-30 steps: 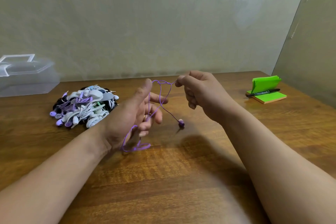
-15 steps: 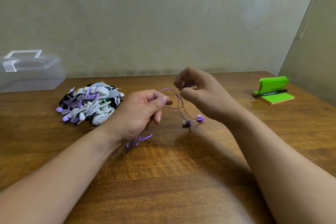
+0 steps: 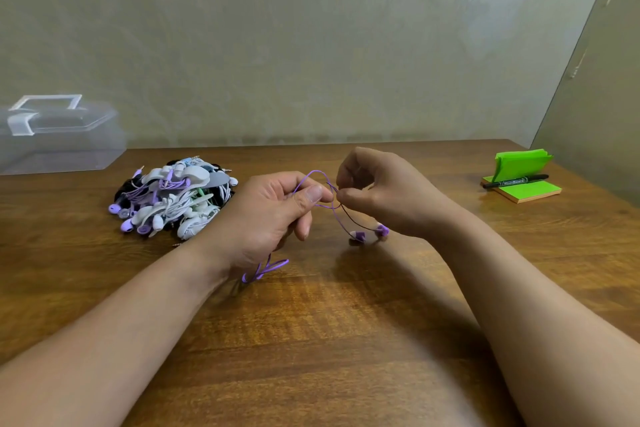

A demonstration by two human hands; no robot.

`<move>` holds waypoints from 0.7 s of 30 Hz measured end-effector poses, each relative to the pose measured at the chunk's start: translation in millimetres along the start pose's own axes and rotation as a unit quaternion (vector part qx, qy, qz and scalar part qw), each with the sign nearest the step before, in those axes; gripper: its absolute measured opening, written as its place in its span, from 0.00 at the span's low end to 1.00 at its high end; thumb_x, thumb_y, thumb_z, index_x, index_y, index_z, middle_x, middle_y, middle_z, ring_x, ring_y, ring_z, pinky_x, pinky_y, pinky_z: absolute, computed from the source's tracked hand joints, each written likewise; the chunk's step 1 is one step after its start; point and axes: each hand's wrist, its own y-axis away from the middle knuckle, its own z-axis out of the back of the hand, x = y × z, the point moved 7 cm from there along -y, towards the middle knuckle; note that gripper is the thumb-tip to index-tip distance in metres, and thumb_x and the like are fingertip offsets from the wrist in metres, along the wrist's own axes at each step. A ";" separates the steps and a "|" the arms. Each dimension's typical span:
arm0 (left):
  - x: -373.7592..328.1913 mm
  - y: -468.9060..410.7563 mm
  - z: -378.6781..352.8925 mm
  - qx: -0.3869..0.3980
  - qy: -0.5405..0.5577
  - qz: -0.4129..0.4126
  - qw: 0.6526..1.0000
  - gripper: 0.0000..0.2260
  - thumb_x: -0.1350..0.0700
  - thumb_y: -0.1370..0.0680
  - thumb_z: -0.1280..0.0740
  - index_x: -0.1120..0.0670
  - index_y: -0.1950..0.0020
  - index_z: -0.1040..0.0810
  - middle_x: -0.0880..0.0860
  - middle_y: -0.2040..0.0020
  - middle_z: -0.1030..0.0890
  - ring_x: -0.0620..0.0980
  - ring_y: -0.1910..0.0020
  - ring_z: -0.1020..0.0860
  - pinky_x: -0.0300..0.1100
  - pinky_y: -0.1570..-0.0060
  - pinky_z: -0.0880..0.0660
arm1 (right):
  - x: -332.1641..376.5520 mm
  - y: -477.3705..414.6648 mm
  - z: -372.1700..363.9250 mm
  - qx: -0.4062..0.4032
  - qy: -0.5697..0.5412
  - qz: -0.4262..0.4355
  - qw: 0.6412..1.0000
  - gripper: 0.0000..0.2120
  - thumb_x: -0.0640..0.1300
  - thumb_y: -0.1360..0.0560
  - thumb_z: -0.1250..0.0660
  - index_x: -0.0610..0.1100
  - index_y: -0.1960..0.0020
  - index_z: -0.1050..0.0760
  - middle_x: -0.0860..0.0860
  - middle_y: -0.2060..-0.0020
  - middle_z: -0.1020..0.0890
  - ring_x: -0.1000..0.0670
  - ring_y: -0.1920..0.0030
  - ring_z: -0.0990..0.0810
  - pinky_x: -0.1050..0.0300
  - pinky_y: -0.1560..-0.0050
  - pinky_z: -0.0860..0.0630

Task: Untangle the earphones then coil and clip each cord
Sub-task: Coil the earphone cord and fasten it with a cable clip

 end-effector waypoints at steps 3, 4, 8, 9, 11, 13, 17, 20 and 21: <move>-0.8 0.7 0.1 0.003 0.001 0.000 1.000 0.10 0.54 0.15 0.37 0.54 0.46 0.16 0.56 0.69 0.25 0.44 0.78 0.41 0.37 0.78 0.44 | 0.9 -0.1 -1.9 0.008 -0.009 0.002 1.000 0.07 0.44 0.25 0.24 0.51 0.53 0.22 0.51 0.59 0.16 0.49 0.57 0.17 0.50 0.55 0.21; -1.4 1.2 -0.5 0.006 0.001 -0.001 1.000 0.10 0.53 0.15 0.37 0.53 0.47 0.16 0.56 0.69 0.25 0.44 0.78 0.41 0.37 0.78 0.44 | 1.4 0.1 -2.6 0.011 -0.013 0.001 1.000 0.07 0.44 0.25 0.24 0.51 0.53 0.22 0.51 0.58 0.15 0.50 0.56 0.17 0.50 0.53 0.20; -3.0 3.5 -3.9 0.017 0.005 -0.003 1.000 0.11 0.52 0.16 0.37 0.55 0.47 0.16 0.56 0.69 0.25 0.44 0.78 0.41 0.36 0.79 0.44 | 2.4 -0.2 -6.7 0.020 -0.016 -0.002 1.000 0.06 0.43 0.24 0.25 0.49 0.52 0.21 0.51 0.59 0.14 0.49 0.56 0.15 0.49 0.54 0.20; -2.3 3.3 -4.9 0.017 0.007 0.002 1.000 0.11 0.52 0.16 0.37 0.55 0.47 0.17 0.56 0.69 0.25 0.45 0.78 0.41 0.36 0.79 0.43 | 2.1 -0.3 -7.2 0.019 -0.017 -0.002 1.000 0.05 0.41 0.24 0.25 0.48 0.52 0.20 0.51 0.59 0.13 0.50 0.56 0.15 0.51 0.55 0.20; -1.1 2.2 -4.3 0.006 0.021 0.017 1.000 0.13 0.49 0.17 0.36 0.57 0.48 0.17 0.56 0.68 0.23 0.46 0.78 0.39 0.35 0.78 0.39 | 2.3 -0.1 -6.7 0.018 -0.024 -0.002 1.000 0.05 0.38 0.24 0.26 0.46 0.52 0.19 0.50 0.60 0.12 0.52 0.57 0.14 0.56 0.56 0.20; 1.0 0.0 0.3 -0.021 0.021 0.030 0.999 0.19 0.43 0.21 0.34 0.59 0.50 0.17 0.56 0.64 0.19 0.49 0.74 0.30 0.39 0.74 0.28 | 2.5 0.0 -5.8 0.018 -0.036 -0.002 0.999 0.05 0.37 0.24 0.26 0.45 0.51 0.19 0.50 0.60 0.12 0.54 0.58 0.13 0.58 0.54 0.19; 7.3 -5.7 14.1 -0.066 -0.081 0.043 0.994 0.23 0.37 0.28 0.30 0.57 0.52 0.18 0.55 0.57 0.17 0.48 0.57 0.18 0.50 0.54 0.16 | 7.1 0.9 -9.3 0.048 -0.041 0.011 0.998 0.04 0.39 0.21 0.28 0.46 0.50 0.19 0.51 0.58 0.12 0.55 0.55 0.13 0.56 0.49 0.17; 10.3 -5.3 12.3 -0.055 -0.076 0.052 0.994 0.15 0.45 0.21 0.30 0.56 0.58 0.20 0.52 0.64 0.19 0.51 0.64 0.21 0.50 0.58 0.19 | 13.1 2.0 -15.8 0.070 -0.036 0.021 0.997 0.04 0.40 0.19 0.29 0.48 0.50 0.20 0.52 0.58 0.13 0.59 0.58 0.15 0.64 0.58 0.21; 9.3 -5.0 9.5 -0.049 -0.073 0.051 0.995 0.13 0.50 0.19 0.31 0.56 0.59 0.21 0.52 0.66 0.20 0.52 0.66 0.22 0.48 0.60 0.21 | 14.3 2.3 -16.6 0.071 -0.027 0.023 0.997 0.04 0.40 0.19 0.30 0.49 0.50 0.20 0.52 0.57 0.13 0.61 0.59 0.16 0.69 0.61 0.24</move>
